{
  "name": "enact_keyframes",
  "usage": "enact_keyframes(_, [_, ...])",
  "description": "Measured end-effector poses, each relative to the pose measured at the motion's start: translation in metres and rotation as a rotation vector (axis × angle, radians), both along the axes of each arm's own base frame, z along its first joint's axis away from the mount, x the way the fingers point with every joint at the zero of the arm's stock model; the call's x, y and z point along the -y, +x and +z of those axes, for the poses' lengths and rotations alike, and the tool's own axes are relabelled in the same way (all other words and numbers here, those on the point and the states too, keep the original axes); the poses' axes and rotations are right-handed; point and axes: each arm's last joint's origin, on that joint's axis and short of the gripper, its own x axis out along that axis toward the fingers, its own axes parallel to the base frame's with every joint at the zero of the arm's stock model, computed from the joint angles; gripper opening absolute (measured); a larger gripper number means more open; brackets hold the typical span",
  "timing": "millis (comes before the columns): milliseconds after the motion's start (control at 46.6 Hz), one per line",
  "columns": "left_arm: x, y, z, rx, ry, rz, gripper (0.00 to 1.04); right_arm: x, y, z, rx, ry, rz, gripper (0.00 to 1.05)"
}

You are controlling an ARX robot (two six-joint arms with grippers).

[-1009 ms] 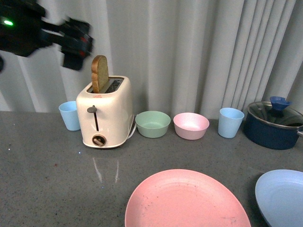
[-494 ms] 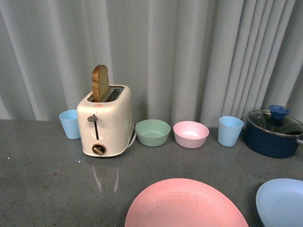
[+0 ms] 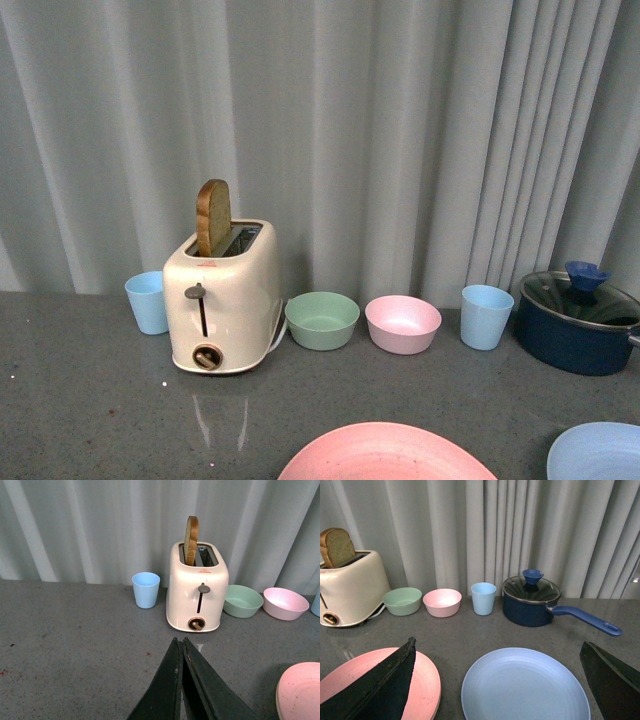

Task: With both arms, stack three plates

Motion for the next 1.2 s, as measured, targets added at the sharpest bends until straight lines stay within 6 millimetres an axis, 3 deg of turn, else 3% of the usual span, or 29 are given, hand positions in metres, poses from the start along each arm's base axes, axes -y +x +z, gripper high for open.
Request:
enact_keyframes(322, [0.0,-0.024,-0.012,0.016,-0.002,-0.003,0.04,0.0,0.0,0.0,0.0,0.0,0.0,0.97])
enact_keyframes(1202, [0.0,-0.056,-0.004,0.041,-0.002,-0.003,0.04,0.0,0.0,0.0,0.0,0.0,0.0,0.97])
